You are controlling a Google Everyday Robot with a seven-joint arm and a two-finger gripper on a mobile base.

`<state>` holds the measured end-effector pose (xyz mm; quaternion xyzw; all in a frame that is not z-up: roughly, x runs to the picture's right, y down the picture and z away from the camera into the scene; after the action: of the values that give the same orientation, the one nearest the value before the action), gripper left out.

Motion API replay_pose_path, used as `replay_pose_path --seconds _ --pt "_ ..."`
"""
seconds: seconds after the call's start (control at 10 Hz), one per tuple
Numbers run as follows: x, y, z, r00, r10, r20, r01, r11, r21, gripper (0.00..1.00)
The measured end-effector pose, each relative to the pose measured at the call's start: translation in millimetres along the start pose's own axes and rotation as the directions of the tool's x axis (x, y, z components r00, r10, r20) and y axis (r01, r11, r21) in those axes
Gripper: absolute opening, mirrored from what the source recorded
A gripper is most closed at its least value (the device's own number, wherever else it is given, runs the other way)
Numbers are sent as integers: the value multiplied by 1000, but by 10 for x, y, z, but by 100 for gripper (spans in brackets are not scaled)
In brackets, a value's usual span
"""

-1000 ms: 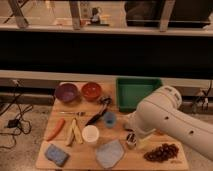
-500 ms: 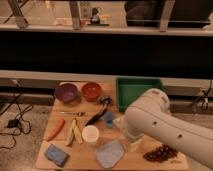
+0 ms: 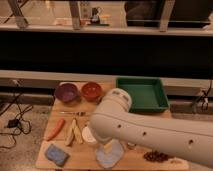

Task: Place banana in plastic cup

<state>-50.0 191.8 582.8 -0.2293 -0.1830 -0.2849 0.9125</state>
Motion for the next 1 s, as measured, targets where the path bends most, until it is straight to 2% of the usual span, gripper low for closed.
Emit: replay_pose_path --seconds 0.2,0.7,1.0 --pt "-219 -153 85 999 -50 15 50 999 -5 80" --pt "-240 -151 88 998 -53 28 53 999 1 80" --pt "-540 -381 191 994 -100 54 100 995 -1 80"
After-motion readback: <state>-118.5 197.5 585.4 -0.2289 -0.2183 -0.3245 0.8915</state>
